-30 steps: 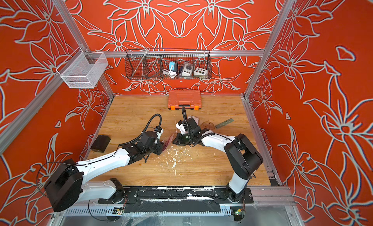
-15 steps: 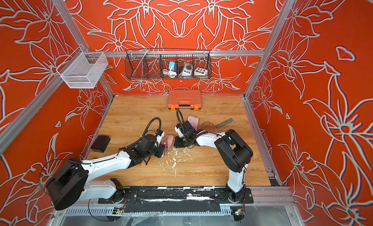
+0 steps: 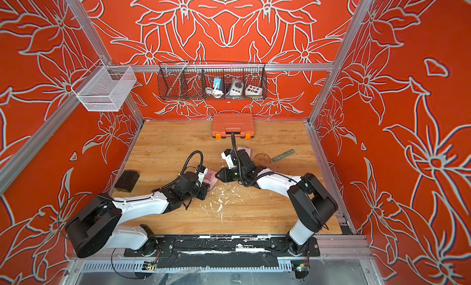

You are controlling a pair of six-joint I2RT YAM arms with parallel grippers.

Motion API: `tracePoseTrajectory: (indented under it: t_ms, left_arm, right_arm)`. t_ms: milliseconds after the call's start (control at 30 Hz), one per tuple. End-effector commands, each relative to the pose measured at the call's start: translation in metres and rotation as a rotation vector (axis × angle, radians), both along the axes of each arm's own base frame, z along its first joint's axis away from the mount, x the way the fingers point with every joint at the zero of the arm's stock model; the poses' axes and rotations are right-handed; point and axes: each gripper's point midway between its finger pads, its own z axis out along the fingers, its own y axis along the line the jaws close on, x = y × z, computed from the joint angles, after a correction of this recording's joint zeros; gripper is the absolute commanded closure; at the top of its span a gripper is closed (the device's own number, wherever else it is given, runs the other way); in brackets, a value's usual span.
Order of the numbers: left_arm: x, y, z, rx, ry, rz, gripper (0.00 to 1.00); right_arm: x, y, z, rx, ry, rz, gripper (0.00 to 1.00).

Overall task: Open the ruler set and take out the ruler
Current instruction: Adjust the ruler set bag at the center of the board.

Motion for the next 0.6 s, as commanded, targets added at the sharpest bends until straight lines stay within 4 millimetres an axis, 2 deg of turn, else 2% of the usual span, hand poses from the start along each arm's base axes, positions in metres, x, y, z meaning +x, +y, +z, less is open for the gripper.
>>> tracePoseTrajectory:
  t_ms: [0, 167, 333, 567]
  left_arm:
    - [0.007, -0.002, 0.02, -0.019, -0.046, 0.013, 1.0]
    - [0.007, 0.003, 0.03, -0.022, -0.076, 0.035, 1.0]
    - [0.008, 0.006, 0.034, -0.022, -0.096, 0.04, 1.0]
    - [0.009, 0.004, 0.037, -0.057, -0.115, 0.053, 1.0]
  right_arm:
    - [-0.007, 0.017, -0.004, 0.112, 0.087, 0.047, 0.74]
    - [-0.006, 0.028, -0.017, 0.112, 0.139, 0.063, 0.8]
    - [-0.007, 0.028, -0.038, 0.097, 0.18, 0.055, 0.82]
    - [-0.004, 0.036, -0.052, 0.112, 0.254, 0.046, 0.77]
